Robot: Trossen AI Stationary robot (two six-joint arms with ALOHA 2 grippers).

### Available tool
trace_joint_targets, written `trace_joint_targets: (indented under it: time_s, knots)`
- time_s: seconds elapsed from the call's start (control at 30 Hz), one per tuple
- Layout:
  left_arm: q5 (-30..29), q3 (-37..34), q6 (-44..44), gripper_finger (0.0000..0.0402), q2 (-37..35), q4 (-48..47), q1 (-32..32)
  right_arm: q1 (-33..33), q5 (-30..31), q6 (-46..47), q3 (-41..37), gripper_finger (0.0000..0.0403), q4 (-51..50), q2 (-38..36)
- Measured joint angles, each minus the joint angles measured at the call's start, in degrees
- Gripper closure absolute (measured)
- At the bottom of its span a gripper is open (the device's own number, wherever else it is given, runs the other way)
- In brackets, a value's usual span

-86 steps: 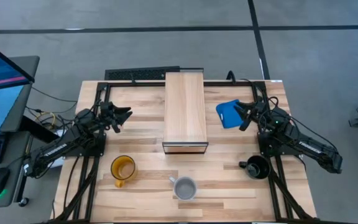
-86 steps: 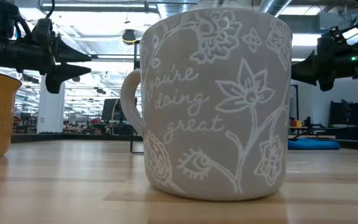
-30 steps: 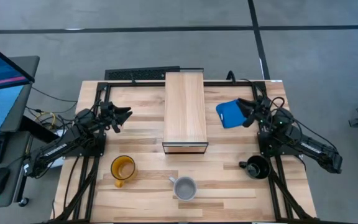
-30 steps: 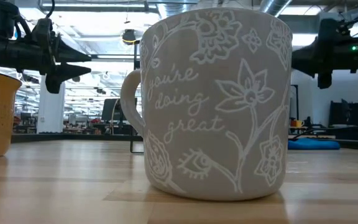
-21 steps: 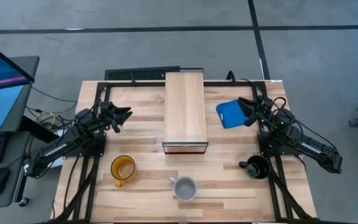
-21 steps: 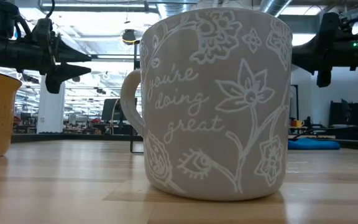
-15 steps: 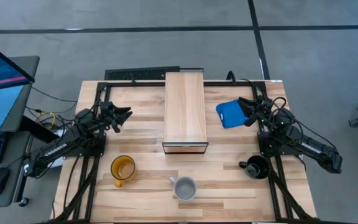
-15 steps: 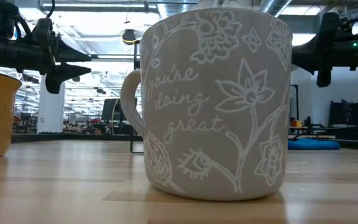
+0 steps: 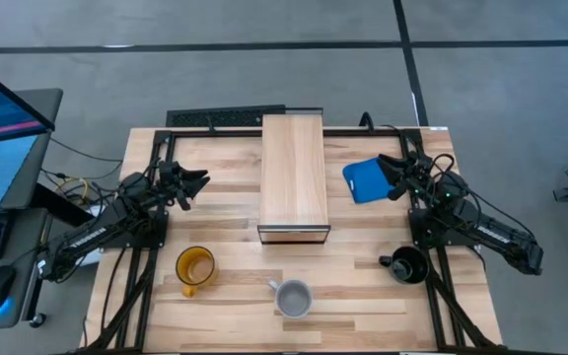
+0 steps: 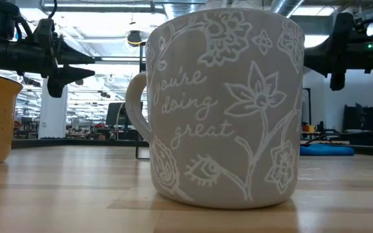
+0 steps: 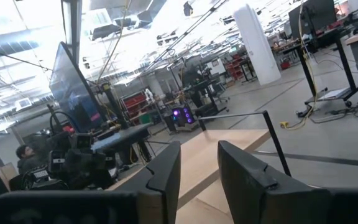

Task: Stack small to large cups/mugs on shelf
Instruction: Put the yellow mug on the shelf

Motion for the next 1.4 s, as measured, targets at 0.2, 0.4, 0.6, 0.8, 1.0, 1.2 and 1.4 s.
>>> trace_joint_targets:
  time_s: [0.2,0.4,0.6,0.8,1.0,1.2,1.4]
  knots:
    - [0.04,0.01,-0.4,0.0235,-0.01,-0.14,-0.02,0.0,0.0,0.0,0.02,0.0274,-0.02,0.0]
    - [0.93,0.01,-2.2,0.0235,-0.01,-0.17,0.0,0.0,0.0,0.0,0.02,0.0274,-0.01,0.0]
    - [3.38,0.01,-2.6,0.0229,0.0,0.07,0.0,0.0,0.0,0.0,0.02,0.0274,-0.02,0.0]
    - [5.25,0.03,-2.79,0.019,-0.01,0.22,-0.01,0.0,0.0,0.02,0.04,0.0274,-0.56,0.0]
    - [6.74,-0.06,-4.59,0.015,-0.01,2.06,-0.02,0.0,0.0,0.02,0.04,0.0274,-0.94,0.0]
    - [6.87,-0.1,-4.34,0.0139,0.0,6.9,-0.01,0.0,0.0,0.02,0.04,0.0274,-0.94,0.01]
    - [9.99,0.15,-2.17,0.0138,-0.01,13.38,-0.01,0.0,0.0,0.04,0.04,0.0274,-0.9,0.0]
